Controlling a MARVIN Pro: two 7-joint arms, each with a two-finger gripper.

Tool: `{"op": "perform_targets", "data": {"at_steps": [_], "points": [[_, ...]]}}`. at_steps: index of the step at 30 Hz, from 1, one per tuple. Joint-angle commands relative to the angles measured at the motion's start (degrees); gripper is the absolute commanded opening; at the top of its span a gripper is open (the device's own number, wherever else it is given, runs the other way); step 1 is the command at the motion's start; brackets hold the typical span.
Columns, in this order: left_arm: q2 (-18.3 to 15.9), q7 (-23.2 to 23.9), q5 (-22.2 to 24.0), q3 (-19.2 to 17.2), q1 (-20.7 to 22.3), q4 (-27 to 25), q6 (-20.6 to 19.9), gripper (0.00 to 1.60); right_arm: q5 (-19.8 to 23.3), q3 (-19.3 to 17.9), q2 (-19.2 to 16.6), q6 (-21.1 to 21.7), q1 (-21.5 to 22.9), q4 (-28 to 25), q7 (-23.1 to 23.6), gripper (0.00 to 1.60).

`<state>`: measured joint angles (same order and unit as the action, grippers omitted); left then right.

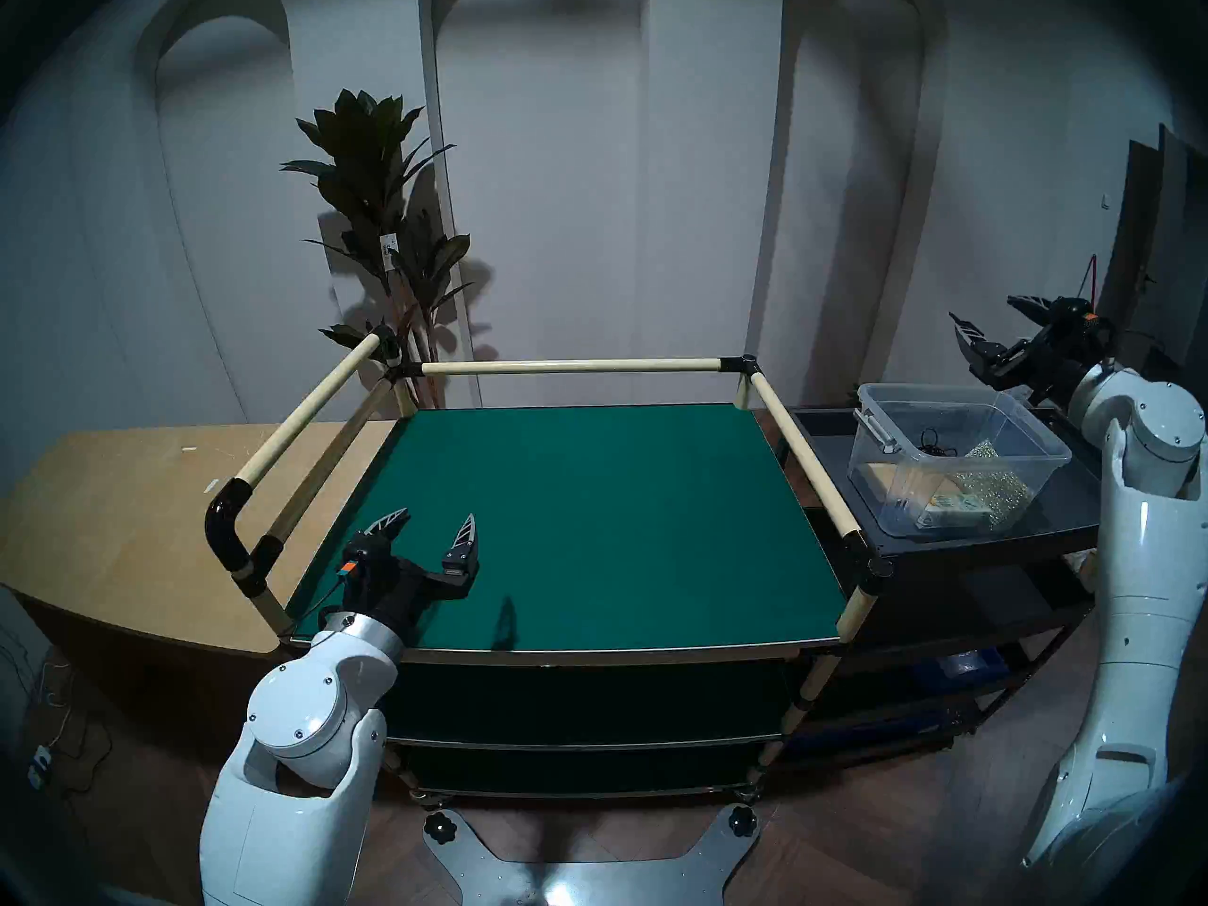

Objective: Put the storage box onto the shelf

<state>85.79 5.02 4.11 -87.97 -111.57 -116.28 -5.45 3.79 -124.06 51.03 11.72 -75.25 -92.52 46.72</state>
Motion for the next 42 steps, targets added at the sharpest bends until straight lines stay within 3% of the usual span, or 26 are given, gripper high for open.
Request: {"op": "perform_targets", "data": {"at_steps": [1,15,22,23,24,30,38,42], "points": [[-0.01,0.02,0.0,-0.04,0.52,-0.87,0.27,1.6,-3.36,-1.22,-6.66,-1.75,3.72,-0.49,5.86,1.6],[-0.04,-0.03,0.02,0.0,0.6,-0.77,0.31,1.6,-13.29,0.75,-14.97,-3.5,3.64,6.69,20.86,1.6],[-0.07,-0.05,0.03,0.0,0.6,-0.95,0.36,1.6,-17.14,3.23,-18.93,-7.17,6.42,11.03,28.83,1.6],[-0.07,-0.05,0.03,0.0,0.6,-0.97,0.36,1.6,-17.46,4.49,-21.08,-7.91,6.66,12.13,30.51,1.6],[-0.08,-0.05,0.03,0.0,0.6,-0.98,0.37,1.6,-18.11,4.31,-20.04,-8.39,7.47,12.23,31.22,1.6],[-0.1,-0.07,0.04,0.01,0.58,-1.06,0.38,1.6,-19.93,8.31,-23.96,-12.24,10.15,15.24,37.2,1.6],[-0.1,-0.09,0.05,0.03,0.59,-0.98,0.36,1.6,-24.18,14.47,-27.12,-16.01,13.67,13.8,38.28,1.6],[-0.11,-0.1,0.06,0.03,0.6,-0.96,0.35,1.6,-25.78,20.01,-29.99,-17.61,16.27,12.57,38.28,1.6]]}}
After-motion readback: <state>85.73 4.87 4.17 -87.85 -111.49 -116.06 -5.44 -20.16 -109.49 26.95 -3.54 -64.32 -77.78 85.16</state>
